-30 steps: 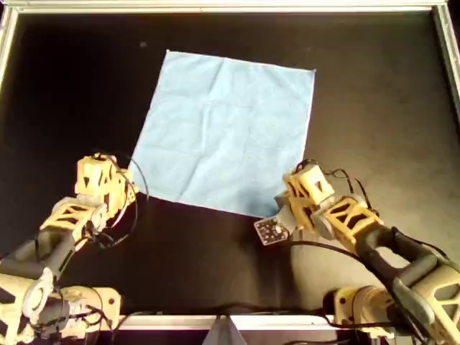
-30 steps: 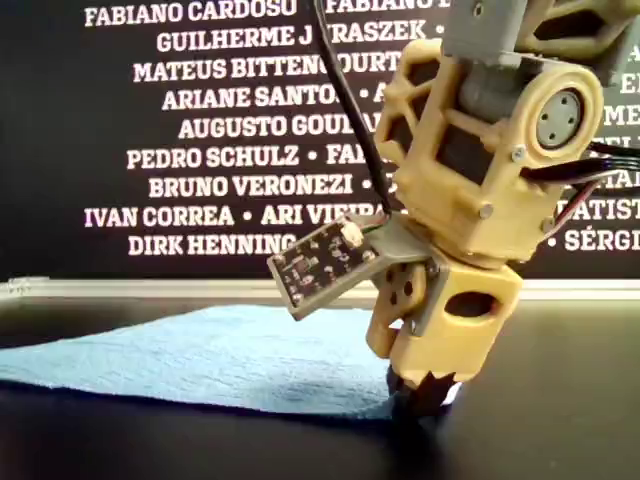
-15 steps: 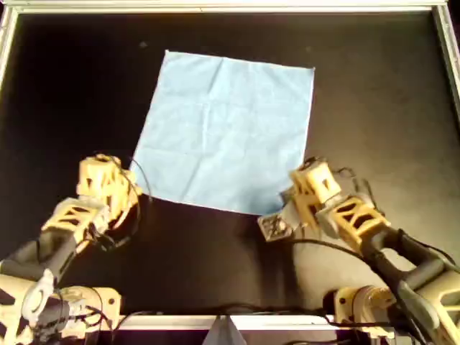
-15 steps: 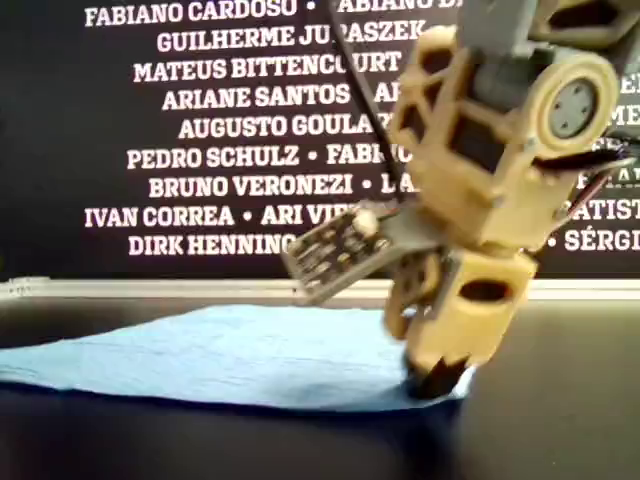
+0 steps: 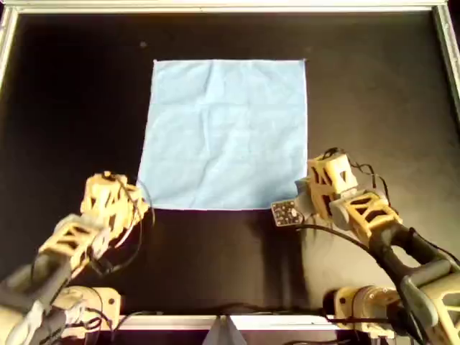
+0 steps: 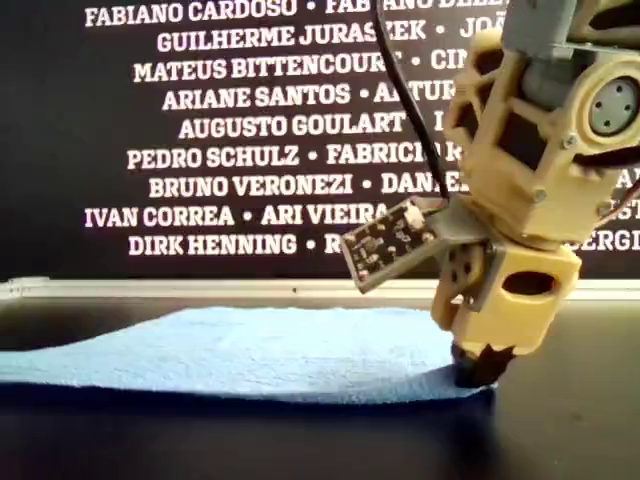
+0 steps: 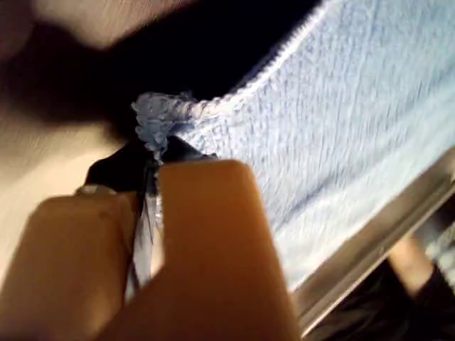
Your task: Fold a cloth
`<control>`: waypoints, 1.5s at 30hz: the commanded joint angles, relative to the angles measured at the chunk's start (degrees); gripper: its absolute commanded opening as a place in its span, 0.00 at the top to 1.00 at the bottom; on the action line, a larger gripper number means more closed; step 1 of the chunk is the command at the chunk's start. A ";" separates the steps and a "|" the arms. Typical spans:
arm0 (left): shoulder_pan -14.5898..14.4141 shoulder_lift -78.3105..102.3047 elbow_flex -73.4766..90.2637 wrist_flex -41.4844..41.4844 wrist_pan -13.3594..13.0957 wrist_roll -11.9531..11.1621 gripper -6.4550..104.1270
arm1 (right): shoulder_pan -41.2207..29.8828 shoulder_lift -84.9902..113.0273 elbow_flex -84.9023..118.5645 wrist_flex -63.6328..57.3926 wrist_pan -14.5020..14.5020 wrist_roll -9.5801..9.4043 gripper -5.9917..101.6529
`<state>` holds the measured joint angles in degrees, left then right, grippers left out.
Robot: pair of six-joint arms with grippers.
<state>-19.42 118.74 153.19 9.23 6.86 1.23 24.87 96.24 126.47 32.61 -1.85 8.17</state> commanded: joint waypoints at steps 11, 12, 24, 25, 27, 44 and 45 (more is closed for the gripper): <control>-5.89 5.10 0.00 -0.35 -0.44 1.05 0.95 | -1.93 2.81 -1.67 -1.05 2.72 -0.35 0.94; -5.71 4.92 0.00 -0.44 -0.88 1.14 0.95 | -2.02 3.16 -1.76 -1.05 2.72 -0.35 0.94; -4.75 3.87 -5.89 -1.49 -1.14 5.27 0.95 | -2.81 3.43 -3.34 -12.22 7.03 -0.26 0.94; -3.78 3.87 -6.59 -1.58 -1.14 6.06 0.95 | -2.81 3.52 -3.34 -13.62 8.26 -0.26 0.94; -1.58 3.87 -9.05 -1.67 -1.14 6.77 0.95 | -2.72 3.52 -3.34 -16.35 10.20 -0.26 0.94; 2.72 -22.15 -36.74 -1.67 -0.35 6.86 0.94 | -2.90 -3.16 -18.37 -22.68 10.55 -0.26 0.94; 2.72 -22.94 -38.23 -1.67 -0.70 6.86 0.94 | -3.25 -4.31 -20.13 -22.68 10.02 -0.26 0.94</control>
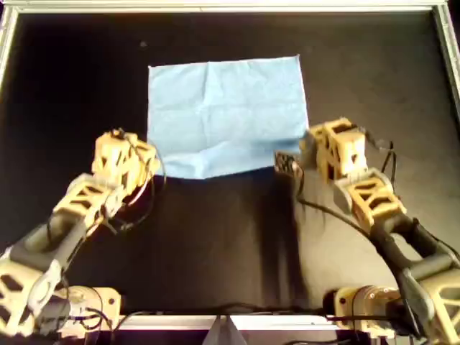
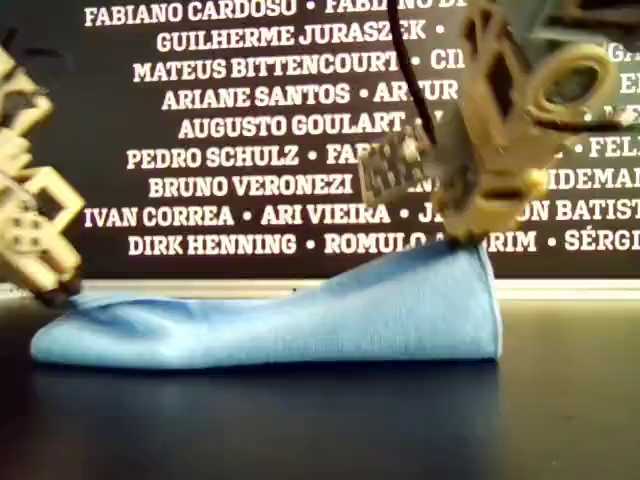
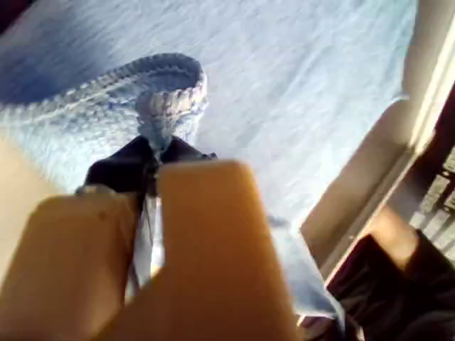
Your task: Fold a cloth
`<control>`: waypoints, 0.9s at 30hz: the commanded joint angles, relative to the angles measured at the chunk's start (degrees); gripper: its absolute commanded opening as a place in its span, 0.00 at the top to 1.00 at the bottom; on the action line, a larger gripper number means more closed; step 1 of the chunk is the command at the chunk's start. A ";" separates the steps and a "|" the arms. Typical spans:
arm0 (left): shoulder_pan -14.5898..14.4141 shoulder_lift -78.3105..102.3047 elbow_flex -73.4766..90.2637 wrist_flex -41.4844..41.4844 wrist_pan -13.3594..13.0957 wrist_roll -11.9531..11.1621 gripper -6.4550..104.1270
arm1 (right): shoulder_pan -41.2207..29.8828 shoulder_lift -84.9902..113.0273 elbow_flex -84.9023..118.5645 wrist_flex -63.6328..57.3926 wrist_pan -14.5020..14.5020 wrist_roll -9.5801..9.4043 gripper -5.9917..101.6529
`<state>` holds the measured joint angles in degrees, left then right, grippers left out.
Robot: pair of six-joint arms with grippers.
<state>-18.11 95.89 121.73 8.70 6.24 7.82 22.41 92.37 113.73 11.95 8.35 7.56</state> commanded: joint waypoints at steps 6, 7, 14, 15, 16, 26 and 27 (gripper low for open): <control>2.29 -4.31 -14.50 -1.14 -0.35 0.26 0.95 | -3.08 -8.88 -18.11 -2.02 -0.35 0.26 0.94; 2.46 -5.01 -15.47 -1.14 -0.35 0.26 0.95 | -3.16 -10.37 -19.42 -2.02 -0.35 0.26 0.94; 2.55 -8.09 -19.69 -1.14 -0.35 0.26 0.95 | -3.16 -17.58 -27.69 -2.11 -0.35 0.35 0.94; 2.81 -8.96 -20.57 -1.14 -0.35 0.26 0.95 | -3.16 -18.11 -28.92 -2.11 -0.35 0.35 0.94; 3.16 -9.93 -21.62 -1.14 -0.35 0.26 0.95 | -3.16 -18.72 -30.06 -2.11 -0.35 0.35 0.94; 3.34 -22.94 -36.21 -1.14 -0.35 0.26 0.95 | -3.60 -28.30 -41.66 -2.11 -0.35 0.26 0.94; 3.34 -23.91 -37.27 -1.14 -0.35 0.26 0.95 | -3.96 -29.44 -42.80 -2.11 -0.35 0.26 0.94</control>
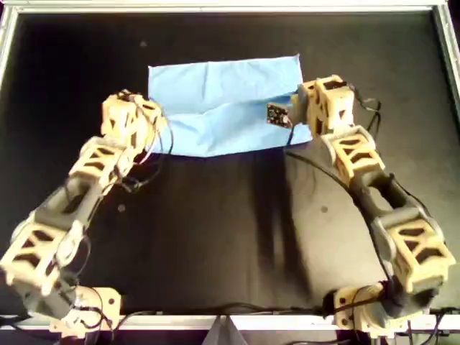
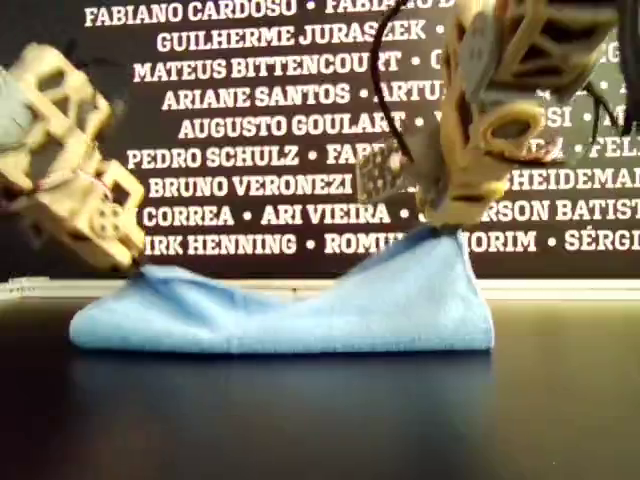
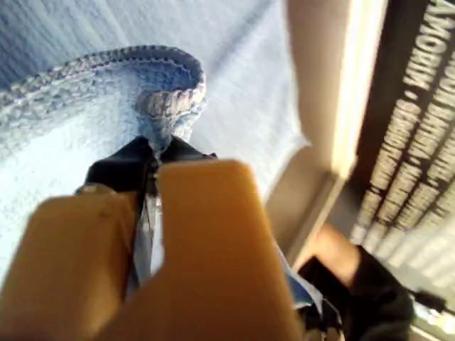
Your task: Fold a cloth
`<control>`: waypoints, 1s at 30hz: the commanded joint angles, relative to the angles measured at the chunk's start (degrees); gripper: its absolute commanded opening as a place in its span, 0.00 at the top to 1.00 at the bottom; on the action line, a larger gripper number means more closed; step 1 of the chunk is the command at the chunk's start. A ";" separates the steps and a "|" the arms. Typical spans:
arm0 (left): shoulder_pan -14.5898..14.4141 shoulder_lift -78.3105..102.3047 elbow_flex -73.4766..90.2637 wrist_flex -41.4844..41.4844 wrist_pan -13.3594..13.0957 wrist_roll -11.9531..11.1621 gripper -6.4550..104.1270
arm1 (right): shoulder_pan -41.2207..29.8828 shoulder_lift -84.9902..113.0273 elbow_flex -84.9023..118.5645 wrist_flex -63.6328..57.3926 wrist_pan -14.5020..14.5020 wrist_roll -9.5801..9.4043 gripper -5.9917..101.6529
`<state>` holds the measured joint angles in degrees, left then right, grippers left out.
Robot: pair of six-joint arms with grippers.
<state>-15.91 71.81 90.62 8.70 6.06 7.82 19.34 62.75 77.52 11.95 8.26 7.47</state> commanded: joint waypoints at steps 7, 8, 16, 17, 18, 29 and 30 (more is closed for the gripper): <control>1.23 -4.83 -13.97 -1.14 -0.26 0.35 0.95 | -3.52 -8.53 -19.25 -2.11 -0.26 0.35 0.94; 1.49 -5.80 -15.29 -1.14 -0.26 0.35 0.95 | -3.52 -10.02 -21.09 -2.11 -0.26 0.35 0.94; 5.01 -11.95 -21.01 -1.05 -0.26 0.35 0.95 | -2.55 -17.58 -29.88 -2.02 -0.26 0.35 0.94; 5.01 -12.30 -21.36 -1.05 -0.26 0.35 0.95 | -2.55 -18.28 -30.94 -2.02 -0.26 0.35 0.94; 5.10 -12.48 -21.80 -1.05 -0.26 0.35 0.95 | -2.46 -18.98 -31.82 -2.02 -0.26 0.35 0.94; 5.10 -20.04 -32.26 -1.05 -0.26 0.35 0.95 | -2.99 -21.36 -36.47 -2.02 -0.35 0.35 0.94; 5.10 -20.57 -32.87 -1.05 -0.26 0.35 0.95 | -3.08 -21.62 -36.47 -2.02 -0.35 0.35 0.94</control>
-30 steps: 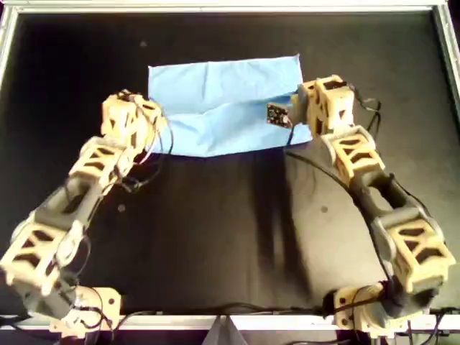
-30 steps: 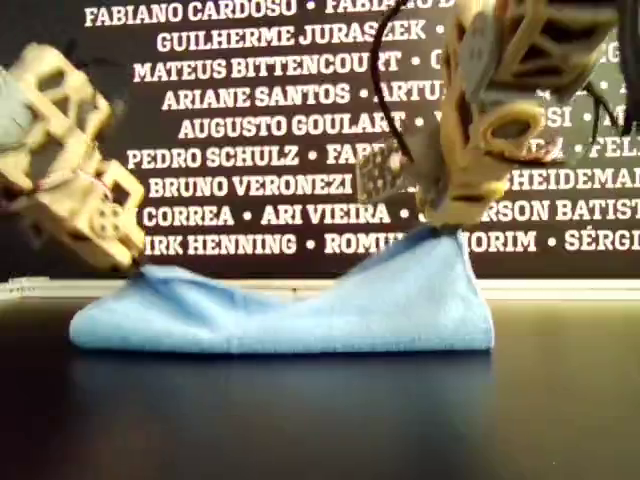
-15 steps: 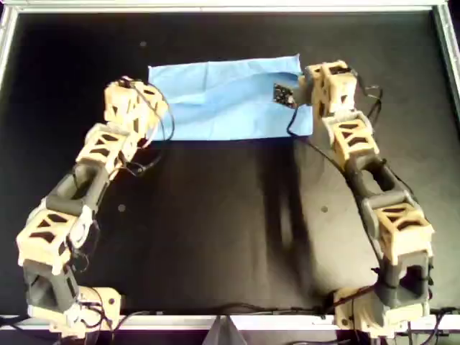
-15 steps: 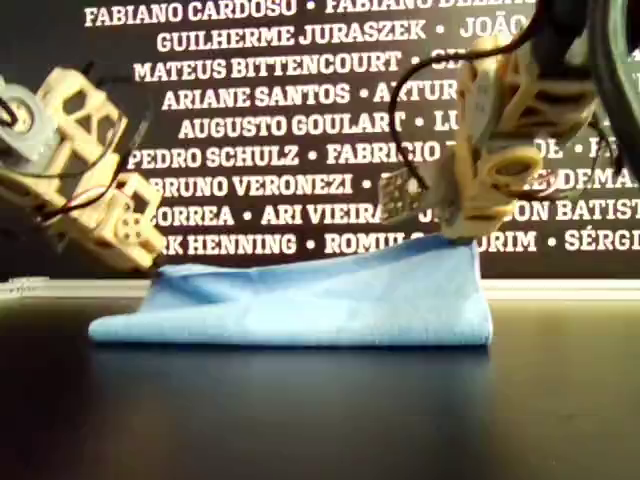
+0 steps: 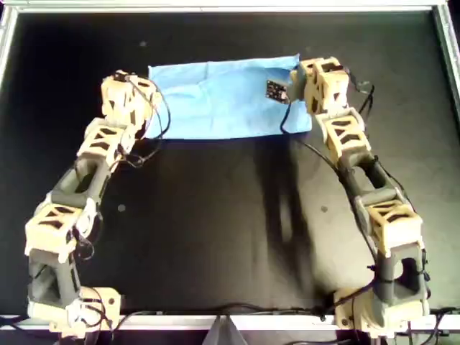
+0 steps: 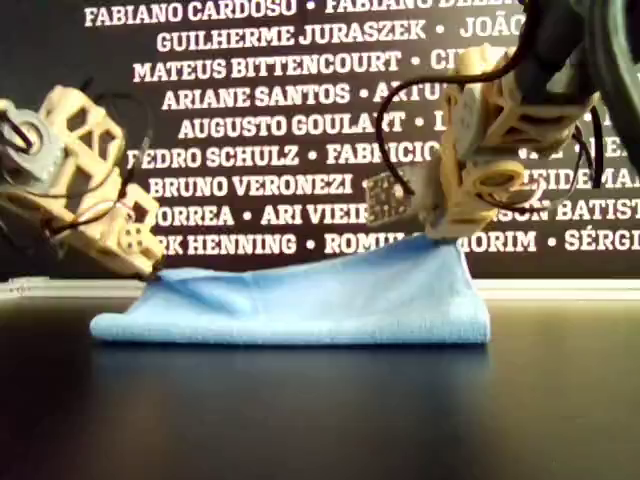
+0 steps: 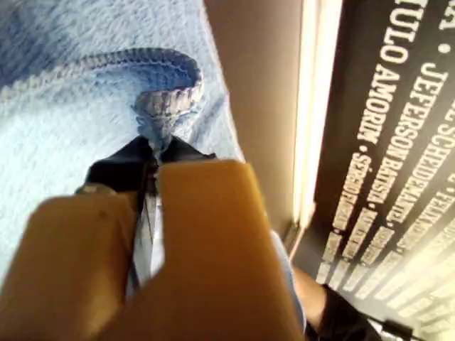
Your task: Fold a cloth
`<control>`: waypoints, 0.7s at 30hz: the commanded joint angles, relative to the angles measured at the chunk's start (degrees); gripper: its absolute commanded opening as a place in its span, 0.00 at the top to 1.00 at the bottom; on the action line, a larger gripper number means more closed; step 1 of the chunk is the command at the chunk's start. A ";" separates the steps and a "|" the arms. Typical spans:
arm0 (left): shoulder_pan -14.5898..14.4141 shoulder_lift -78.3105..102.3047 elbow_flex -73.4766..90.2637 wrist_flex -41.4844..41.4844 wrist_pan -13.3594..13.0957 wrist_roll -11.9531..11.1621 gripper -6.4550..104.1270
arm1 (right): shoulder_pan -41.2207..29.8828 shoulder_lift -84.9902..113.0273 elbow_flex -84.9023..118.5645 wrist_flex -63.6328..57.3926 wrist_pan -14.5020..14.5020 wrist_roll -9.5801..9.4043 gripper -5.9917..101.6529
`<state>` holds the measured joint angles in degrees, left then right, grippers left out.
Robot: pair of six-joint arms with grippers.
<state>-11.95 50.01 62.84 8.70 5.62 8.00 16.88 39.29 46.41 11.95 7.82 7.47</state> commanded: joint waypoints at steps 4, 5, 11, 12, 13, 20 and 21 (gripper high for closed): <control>1.14 -0.09 -7.12 -1.05 0.18 0.18 0.95 | -0.79 0.70 -5.45 -2.02 0.09 0.35 0.94; 1.14 -0.35 -7.73 -1.05 0.18 0.18 0.95 | -0.79 0.44 -5.45 -2.02 0.09 0.35 0.94; 1.23 -3.08 -11.34 -1.05 0.18 0.18 0.95 | -0.26 -1.05 -5.45 -3.08 0.09 0.35 0.93; 1.32 -3.60 -11.78 -1.05 0.18 0.18 0.95 | -0.26 -1.41 -5.45 -3.87 0.09 0.35 0.93; 1.41 -4.13 -12.22 -1.05 0.18 0.18 0.95 | -0.18 -1.85 -5.45 -4.75 0.09 0.35 0.93; 1.41 -4.75 -12.57 -1.05 0.18 0.18 0.92 | 0.00 -2.37 -5.45 -8.53 0.09 0.35 0.89; 1.41 -4.75 -12.57 -1.05 0.18 0.18 0.89 | 0.00 -2.37 -5.45 -8.61 0.00 0.35 0.85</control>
<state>-11.95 43.07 54.67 8.70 5.62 8.00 16.44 34.45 46.41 6.06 8.17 7.47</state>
